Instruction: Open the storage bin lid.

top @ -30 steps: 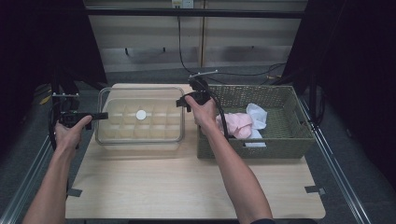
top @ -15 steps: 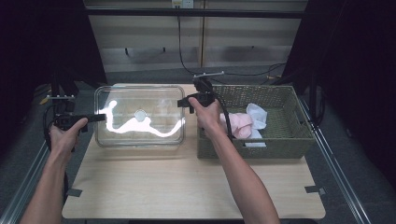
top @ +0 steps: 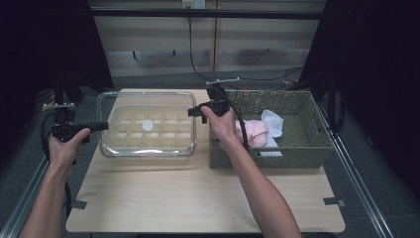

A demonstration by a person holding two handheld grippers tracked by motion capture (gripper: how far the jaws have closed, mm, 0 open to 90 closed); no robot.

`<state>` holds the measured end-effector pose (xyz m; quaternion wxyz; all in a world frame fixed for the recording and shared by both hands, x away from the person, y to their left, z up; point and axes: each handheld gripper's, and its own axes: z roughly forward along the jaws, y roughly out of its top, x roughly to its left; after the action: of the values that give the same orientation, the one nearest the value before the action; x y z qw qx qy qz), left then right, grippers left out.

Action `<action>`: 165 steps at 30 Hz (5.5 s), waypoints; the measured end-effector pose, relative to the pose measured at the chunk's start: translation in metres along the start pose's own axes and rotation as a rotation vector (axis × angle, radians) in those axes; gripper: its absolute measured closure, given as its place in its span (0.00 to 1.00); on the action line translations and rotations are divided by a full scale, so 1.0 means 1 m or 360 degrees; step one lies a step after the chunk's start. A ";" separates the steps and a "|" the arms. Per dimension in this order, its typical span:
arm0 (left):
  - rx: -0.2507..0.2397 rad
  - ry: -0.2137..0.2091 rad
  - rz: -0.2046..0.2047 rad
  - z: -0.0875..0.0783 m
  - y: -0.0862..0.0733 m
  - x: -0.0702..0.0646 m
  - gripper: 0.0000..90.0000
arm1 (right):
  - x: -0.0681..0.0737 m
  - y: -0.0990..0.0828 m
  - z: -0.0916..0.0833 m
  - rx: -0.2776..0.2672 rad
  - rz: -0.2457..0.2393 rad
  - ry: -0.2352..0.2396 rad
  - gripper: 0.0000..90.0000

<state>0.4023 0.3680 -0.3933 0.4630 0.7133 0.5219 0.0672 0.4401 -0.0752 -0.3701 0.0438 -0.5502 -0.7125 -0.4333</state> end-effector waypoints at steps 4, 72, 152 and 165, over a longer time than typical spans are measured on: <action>-0.0002 0.0006 -0.0004 -0.004 -0.005 -0.001 0.74 | 0.002 -0.003 -0.002 -0.0008 -0.0007 0.0018 0.78; 0.0102 0.0049 -0.0003 -0.042 -0.079 -0.019 0.72 | 0.027 -0.095 -0.009 0.0230 -0.0119 0.0060 0.80; 0.0451 0.0073 -0.0119 -0.029 -0.149 -0.002 0.61 | 0.019 -0.161 0.050 0.0490 -0.0123 -0.0144 0.60; 0.0416 0.0091 -0.0126 -0.030 -0.149 0.001 0.56 | 0.018 -0.159 0.048 0.0451 -0.0105 -0.0228 0.51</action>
<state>0.2841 0.3901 -0.4856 0.3532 0.7442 0.5669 0.0006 0.3227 -0.0329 -0.4810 0.0560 -0.5443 -0.7854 -0.2893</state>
